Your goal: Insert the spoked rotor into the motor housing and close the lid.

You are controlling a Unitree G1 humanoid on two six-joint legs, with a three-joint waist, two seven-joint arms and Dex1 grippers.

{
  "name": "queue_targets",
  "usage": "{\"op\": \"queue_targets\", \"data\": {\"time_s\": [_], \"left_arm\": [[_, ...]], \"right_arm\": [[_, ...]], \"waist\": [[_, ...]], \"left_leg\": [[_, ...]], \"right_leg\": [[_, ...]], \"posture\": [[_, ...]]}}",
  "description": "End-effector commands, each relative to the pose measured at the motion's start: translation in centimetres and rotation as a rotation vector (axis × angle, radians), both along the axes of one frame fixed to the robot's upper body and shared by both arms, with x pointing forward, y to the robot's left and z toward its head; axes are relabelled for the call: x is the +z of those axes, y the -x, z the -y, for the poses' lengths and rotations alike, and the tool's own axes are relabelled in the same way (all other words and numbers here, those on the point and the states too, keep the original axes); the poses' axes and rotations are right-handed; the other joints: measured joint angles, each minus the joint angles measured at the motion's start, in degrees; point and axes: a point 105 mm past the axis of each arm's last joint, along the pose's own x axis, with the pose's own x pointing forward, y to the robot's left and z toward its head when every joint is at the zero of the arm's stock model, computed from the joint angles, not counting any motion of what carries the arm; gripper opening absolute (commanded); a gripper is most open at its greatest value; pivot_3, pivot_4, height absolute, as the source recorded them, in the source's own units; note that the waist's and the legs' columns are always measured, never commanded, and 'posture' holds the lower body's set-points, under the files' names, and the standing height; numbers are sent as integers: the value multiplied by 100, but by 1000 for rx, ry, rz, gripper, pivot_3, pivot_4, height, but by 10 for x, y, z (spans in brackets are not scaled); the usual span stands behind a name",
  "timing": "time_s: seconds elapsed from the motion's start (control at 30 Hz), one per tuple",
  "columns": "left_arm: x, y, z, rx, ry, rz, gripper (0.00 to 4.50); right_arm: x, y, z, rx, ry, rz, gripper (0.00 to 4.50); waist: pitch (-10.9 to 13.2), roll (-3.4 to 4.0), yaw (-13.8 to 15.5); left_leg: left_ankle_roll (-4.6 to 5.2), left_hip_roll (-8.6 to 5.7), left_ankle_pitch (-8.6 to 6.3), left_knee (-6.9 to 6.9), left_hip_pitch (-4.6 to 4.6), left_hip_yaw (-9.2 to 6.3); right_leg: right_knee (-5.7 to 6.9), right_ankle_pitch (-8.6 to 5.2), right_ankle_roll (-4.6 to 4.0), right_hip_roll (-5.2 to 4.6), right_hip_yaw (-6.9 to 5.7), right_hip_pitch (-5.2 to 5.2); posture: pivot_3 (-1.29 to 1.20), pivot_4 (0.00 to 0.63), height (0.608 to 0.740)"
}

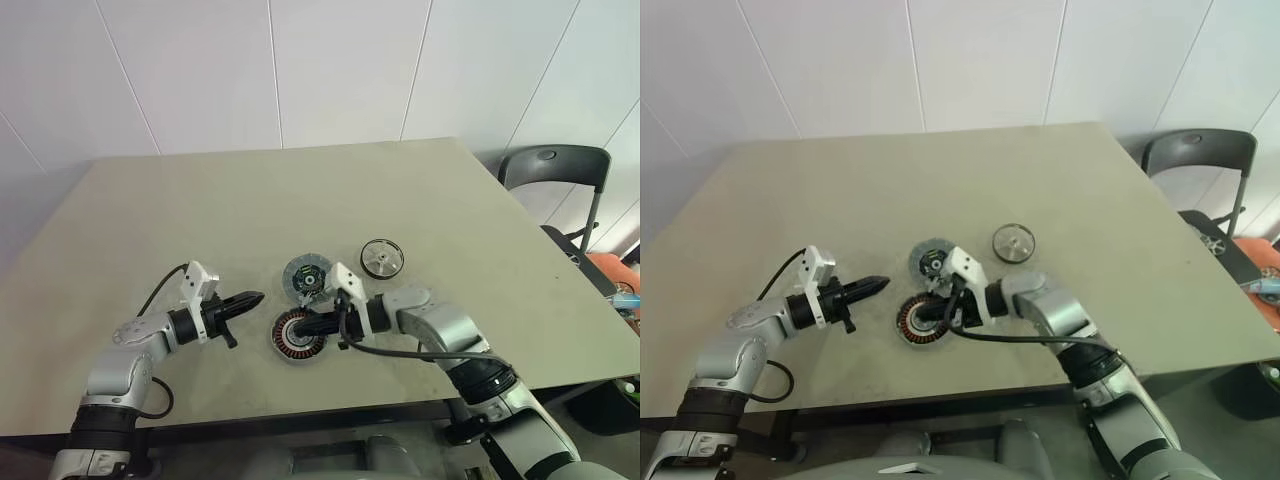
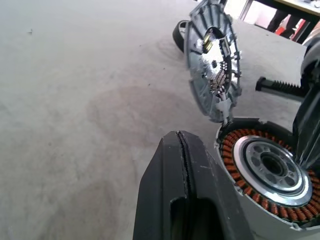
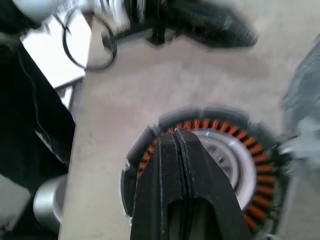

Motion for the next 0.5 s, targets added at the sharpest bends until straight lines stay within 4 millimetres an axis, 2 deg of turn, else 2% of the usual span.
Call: {"op": "queue_targets", "data": {"time_s": [0.03, 0.17, 0.27, 0.4, 0.5], "left_arm": [[13, 0, -2, -17, -1, 60, 0], [3, 3, -5, -13, -21, 38, 0], [-16, 11, -3, -40, -64, -2, 0], [-20, 12, -1, -46, -63, -1, 0], [-23, 10, 1, -57, -87, 12, 0]], "right_arm": [[39, -22, 18, -125, -139, 50, 14], [54, -56, 61, -389, -204, 49, 14], [53, -74, 102, -575, -173, 77, 14], [47, -85, 143, -728, -91, 87, 14], [39, -86, 161, -777, 11, 115, 627]], "waist": [[0, 0, 1], [0, 0, 6], [0, 1, 14], [3, 5, 10], [2, 6, 5]], "left_leg": [[0, 0, 0, 0, 0, 0], [0, 0, 0, 0, 0, 0], [0, -1, 0, -2, 0, 1], [2, -1, -1, -5, -2, 7], [2, 0, -1, -6, -1, 8]], "right_leg": [[0, 0, 0, 0, 0, 0], [-1, 0, -1, 0, 0, 0], [-2, 0, -1, -1, 0, 1], [-6, 0, -1, -3, 1, -1], [-5, 0, -1, -2, 1, -1]], "posture": [[0, 0, 740], [0, 0, 740], [0, 0, 740], [0, 0, 740], [0, 0, 740]]}}
